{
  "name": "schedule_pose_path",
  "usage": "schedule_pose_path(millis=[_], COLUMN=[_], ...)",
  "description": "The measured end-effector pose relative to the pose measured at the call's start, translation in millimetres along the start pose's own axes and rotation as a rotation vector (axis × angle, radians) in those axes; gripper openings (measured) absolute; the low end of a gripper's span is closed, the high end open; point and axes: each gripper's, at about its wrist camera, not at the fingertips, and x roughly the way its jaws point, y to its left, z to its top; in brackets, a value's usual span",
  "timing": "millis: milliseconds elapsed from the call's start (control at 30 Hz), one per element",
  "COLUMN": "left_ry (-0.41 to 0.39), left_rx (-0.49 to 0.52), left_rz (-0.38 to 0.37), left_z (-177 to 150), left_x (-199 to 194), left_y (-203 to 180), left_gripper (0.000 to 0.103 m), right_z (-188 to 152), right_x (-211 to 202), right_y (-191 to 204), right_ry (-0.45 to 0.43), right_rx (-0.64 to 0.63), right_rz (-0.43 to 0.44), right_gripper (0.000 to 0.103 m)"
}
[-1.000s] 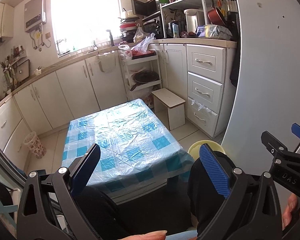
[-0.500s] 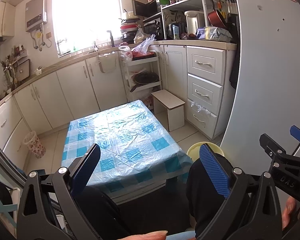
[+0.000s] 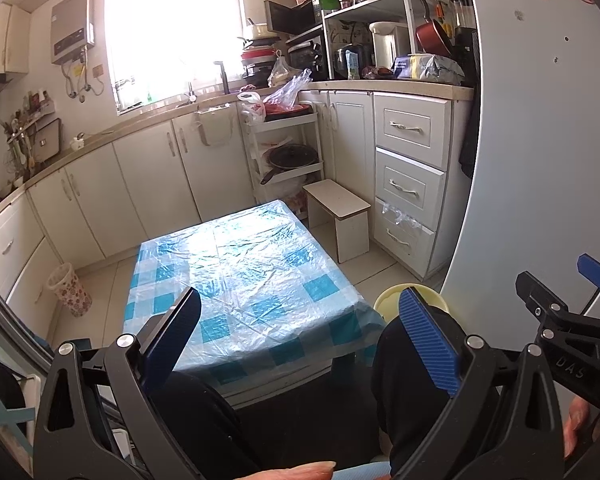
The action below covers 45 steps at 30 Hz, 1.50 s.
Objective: Collect trash
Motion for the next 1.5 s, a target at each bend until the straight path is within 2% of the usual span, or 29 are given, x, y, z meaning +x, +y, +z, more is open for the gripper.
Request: schedule_pose_path(millis=[1500], left_ry=[0.001], left_rx=[-0.009], left_rz=[0.001], left_z=[-3.1], left_x=[1.9], left_y=[7.3], left_gripper=[0.095], right_z=[0.1], right_x=[1.5], right_y=[5.9], right_ry=[-0.003], right_rx=[-0.019], right_rz=[0.004], right_gripper=[0.096])
